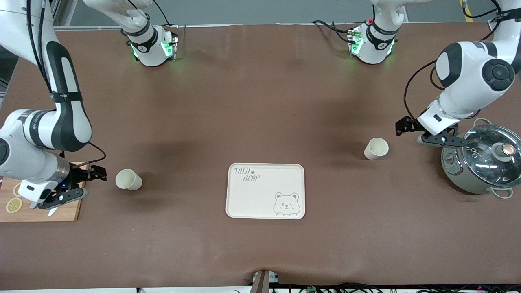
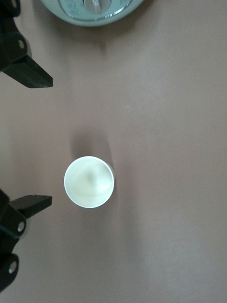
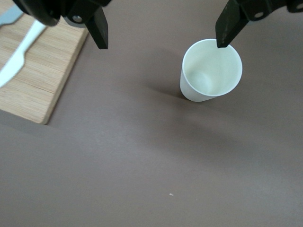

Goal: Place white IKEA cup upright on tray with both arms
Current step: 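Lower both grippers around the white cups and close them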

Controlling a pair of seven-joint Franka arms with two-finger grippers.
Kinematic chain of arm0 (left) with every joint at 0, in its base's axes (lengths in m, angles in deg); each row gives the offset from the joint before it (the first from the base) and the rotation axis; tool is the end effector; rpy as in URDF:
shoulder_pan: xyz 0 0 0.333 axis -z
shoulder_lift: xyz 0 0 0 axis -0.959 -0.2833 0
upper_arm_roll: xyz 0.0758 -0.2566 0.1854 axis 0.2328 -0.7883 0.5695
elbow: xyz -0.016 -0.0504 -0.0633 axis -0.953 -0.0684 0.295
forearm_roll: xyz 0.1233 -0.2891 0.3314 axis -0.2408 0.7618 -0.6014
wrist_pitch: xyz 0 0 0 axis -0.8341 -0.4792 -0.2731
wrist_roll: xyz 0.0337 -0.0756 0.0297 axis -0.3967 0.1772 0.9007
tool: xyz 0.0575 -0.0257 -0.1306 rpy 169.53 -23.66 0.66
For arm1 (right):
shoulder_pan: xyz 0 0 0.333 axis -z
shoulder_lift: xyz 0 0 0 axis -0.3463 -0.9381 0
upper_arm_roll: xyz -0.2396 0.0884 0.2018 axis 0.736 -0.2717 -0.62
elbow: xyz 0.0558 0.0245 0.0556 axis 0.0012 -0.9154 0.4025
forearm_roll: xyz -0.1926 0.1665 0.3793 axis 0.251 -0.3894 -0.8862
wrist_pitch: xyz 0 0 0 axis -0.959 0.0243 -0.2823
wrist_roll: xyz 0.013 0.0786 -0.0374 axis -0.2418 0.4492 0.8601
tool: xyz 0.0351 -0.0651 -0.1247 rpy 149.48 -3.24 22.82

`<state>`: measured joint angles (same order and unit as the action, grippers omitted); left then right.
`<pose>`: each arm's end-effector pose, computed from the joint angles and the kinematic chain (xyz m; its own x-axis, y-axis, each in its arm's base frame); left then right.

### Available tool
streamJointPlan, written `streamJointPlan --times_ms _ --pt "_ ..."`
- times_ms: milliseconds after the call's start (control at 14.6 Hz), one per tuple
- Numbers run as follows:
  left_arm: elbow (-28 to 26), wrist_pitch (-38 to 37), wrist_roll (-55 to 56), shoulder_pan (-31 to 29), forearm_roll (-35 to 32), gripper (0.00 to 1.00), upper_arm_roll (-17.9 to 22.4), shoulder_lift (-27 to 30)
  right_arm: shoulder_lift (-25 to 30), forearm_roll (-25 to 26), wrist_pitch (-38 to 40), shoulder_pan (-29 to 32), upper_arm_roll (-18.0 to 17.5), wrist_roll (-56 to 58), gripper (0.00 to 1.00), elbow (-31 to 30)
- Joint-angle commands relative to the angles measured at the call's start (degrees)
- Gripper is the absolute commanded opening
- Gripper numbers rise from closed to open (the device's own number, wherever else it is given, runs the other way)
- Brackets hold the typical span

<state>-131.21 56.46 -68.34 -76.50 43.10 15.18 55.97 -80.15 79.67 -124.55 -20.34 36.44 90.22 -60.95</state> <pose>0.5706 -0.0304 0.3024 0.9880 -0.1541 0.0060 -0.1542 -0.9879 0.0181 0.7334 -0.0617 0.2639 0.9312 0.3636 -0.0255 0.3637 -0.9315 -0.0020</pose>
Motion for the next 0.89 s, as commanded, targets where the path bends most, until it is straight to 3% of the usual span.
streamJointPlan --times_ms 0,411,823 --pt "-2.77 5.59 -1.4 -0.3 1.11 1.0 -0.82 -2.33 -1.06 -2.2 -1.21 0.78 -0.38 3.21 1.0 -0.15" --pt "-3.75 17.99 -1.13 0.05 1.02 1.0 -2.49 -11.48 -3.0 -2.2 -6.65 0.35 -0.38 5.14 1.0 -3.38" --pt "-4.36 19.59 -1.31 -0.73 0.5 1.0 -2.32 -12.37 -3.17 -2.29 -9.48 -0.44 -0.38 5.32 1.0 -5.86"
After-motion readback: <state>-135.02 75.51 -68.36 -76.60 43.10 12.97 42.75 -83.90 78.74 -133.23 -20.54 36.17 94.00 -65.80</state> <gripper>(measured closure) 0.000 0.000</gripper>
